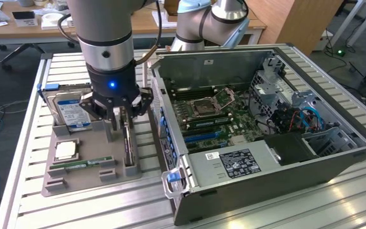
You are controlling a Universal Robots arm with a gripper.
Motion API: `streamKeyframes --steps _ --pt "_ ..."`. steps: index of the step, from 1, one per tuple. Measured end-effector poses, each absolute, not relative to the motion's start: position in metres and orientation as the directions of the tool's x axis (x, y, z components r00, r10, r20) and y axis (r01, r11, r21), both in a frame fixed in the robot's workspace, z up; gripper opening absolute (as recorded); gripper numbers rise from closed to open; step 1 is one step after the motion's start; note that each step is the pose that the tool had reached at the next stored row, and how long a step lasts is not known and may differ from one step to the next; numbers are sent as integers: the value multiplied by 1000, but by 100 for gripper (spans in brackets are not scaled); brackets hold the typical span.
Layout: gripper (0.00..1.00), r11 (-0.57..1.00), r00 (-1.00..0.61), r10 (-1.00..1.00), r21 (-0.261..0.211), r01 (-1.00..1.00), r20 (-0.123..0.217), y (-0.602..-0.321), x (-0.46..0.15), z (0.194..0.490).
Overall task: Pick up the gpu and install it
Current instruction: 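Pick up the gpu and move the gpu toward the slot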
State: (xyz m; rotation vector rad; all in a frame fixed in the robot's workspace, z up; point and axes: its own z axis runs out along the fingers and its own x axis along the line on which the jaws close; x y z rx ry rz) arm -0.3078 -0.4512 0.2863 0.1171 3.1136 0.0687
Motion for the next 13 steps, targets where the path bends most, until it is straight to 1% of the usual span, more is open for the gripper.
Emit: streamKeyframes --steps 6,13 --pt "42 996 -997 76 45 75 -23 -451 -308 279" --pt "42 996 -997 76 45 75 -23 -451 -306 277"
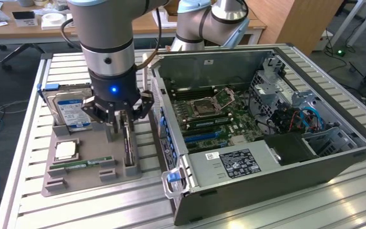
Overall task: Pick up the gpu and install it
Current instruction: 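Pick up the gpu and move the gpu toward the slot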
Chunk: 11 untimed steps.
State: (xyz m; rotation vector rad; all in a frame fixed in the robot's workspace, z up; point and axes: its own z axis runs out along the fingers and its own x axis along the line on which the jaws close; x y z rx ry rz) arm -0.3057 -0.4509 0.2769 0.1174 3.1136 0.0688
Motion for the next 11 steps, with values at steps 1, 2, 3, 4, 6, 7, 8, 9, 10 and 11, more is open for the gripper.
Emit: streamKeyframes --steps 1,2,3,4,6,7,8,9,10,11 --pt "42 996 -997 76 45 75 -23 -451 -305 277" --pt "42 996 -997 76 45 75 -23 -451 -304 276" --pt "42 996 -997 76 45 75 -23 -451 -304 275" --pt "42 996 -997 76 45 75 -23 -451 -304 274" --pt "42 996 -997 76 45 75 -23 -451 -304 271" --pt "42 996 -997 76 45 75 -23 -451 -304 269" --pt "42 996 -997 76 45 75 -23 -451 -304 268" --pt "42 996 -997 76 45 75 -23 -451 -304 266" --pt "42 996 -997 76 45 75 -23 -451 -304 264" --pt "42 996 -997 76 45 75 -23 -451 -304 262"
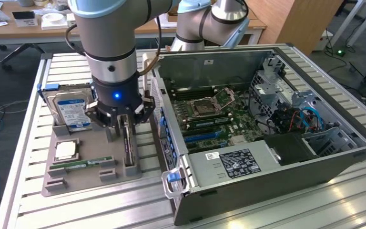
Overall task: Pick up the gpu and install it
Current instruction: 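Pick up the gpu and move the gpu toward the slot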
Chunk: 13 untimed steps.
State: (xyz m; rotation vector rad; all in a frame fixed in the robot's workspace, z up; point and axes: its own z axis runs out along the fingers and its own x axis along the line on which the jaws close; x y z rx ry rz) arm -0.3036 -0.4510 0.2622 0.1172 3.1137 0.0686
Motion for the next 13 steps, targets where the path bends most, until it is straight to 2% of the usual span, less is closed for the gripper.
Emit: streamKeyframes --steps 13 --pt "42 996 -997 76 45 75 -23 -448 -303 243"
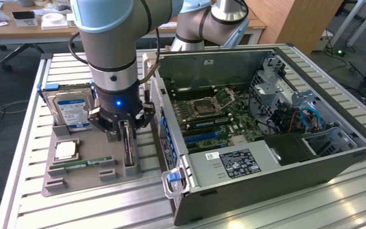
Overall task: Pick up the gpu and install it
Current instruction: 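Pick up the gpu and move the gpu toward the slot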
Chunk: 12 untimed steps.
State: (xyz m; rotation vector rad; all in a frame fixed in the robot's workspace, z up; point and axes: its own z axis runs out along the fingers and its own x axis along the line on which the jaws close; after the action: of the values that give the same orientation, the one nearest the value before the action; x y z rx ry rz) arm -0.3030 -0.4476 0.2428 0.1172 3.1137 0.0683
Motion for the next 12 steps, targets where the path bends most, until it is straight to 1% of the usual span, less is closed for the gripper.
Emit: streamKeyframes --steps 12 --pt "42 996 -997 76 45 75 -24 -444 -306 235"
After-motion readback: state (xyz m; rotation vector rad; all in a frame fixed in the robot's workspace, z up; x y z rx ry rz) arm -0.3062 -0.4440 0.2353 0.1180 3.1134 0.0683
